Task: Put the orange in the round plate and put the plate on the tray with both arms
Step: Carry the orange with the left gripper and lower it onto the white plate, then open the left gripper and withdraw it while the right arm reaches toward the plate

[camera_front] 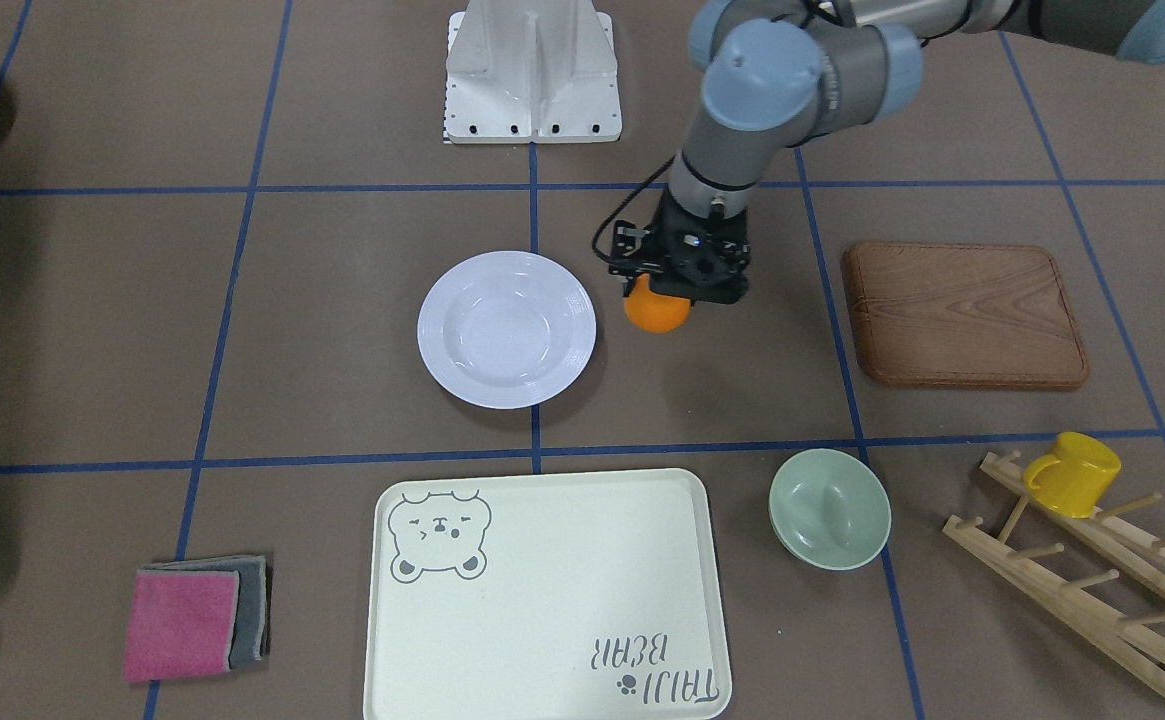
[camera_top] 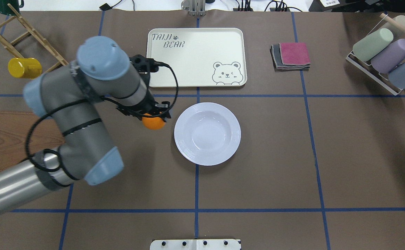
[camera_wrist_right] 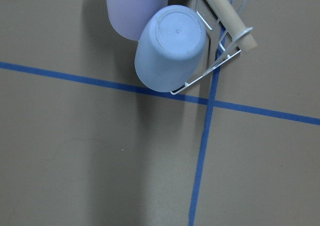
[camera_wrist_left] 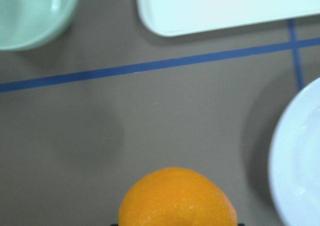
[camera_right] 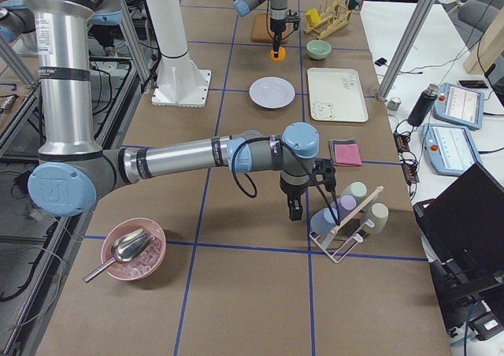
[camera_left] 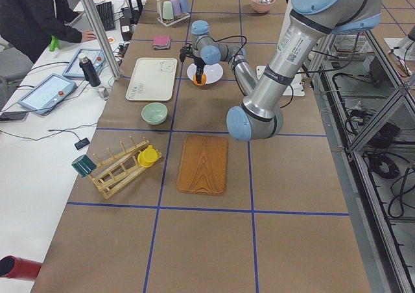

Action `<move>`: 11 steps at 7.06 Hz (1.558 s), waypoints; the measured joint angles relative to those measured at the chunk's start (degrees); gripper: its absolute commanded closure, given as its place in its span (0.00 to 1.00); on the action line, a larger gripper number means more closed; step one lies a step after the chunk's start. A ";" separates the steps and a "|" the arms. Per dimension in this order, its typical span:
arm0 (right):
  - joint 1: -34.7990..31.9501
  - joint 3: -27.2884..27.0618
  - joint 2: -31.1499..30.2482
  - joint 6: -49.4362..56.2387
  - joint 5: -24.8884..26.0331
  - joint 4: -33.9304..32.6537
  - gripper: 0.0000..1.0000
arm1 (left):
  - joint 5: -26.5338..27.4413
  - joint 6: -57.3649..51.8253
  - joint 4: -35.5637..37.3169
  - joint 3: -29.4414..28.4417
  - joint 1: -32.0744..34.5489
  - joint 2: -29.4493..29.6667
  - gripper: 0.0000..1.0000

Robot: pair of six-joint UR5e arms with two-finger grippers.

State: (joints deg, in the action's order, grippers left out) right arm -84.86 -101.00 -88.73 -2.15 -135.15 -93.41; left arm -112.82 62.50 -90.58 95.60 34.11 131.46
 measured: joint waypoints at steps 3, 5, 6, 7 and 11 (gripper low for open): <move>3.73 -0.29 3.15 -5.63 -0.35 0.03 0.00 | 7.94 7.05 -8.20 -16.07 -7.52 10.49 0.04; 6.24 -0.32 4.87 -12.56 -1.75 3.58 0.00 | 8.76 10.96 -15.25 -17.55 -8.08 10.74 0.01; 8.24 -0.29 5.19 -20.66 -2.00 9.50 0.00 | 8.39 11.32 -15.70 -16.06 -6.70 9.91 0.00; 11.19 -0.28 5.33 -31.63 -2.03 17.06 0.00 | 6.62 8.17 -12.09 -11.92 -3.34 7.64 0.00; 24.62 -1.63 5.21 -76.84 3.77 42.72 0.00 | -6.59 -27.85 -1.31 1.38 19.63 -13.16 0.00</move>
State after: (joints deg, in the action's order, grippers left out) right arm -60.24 -102.62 -83.52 -78.99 -131.38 -50.69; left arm -119.41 34.66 -91.89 96.97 53.74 118.30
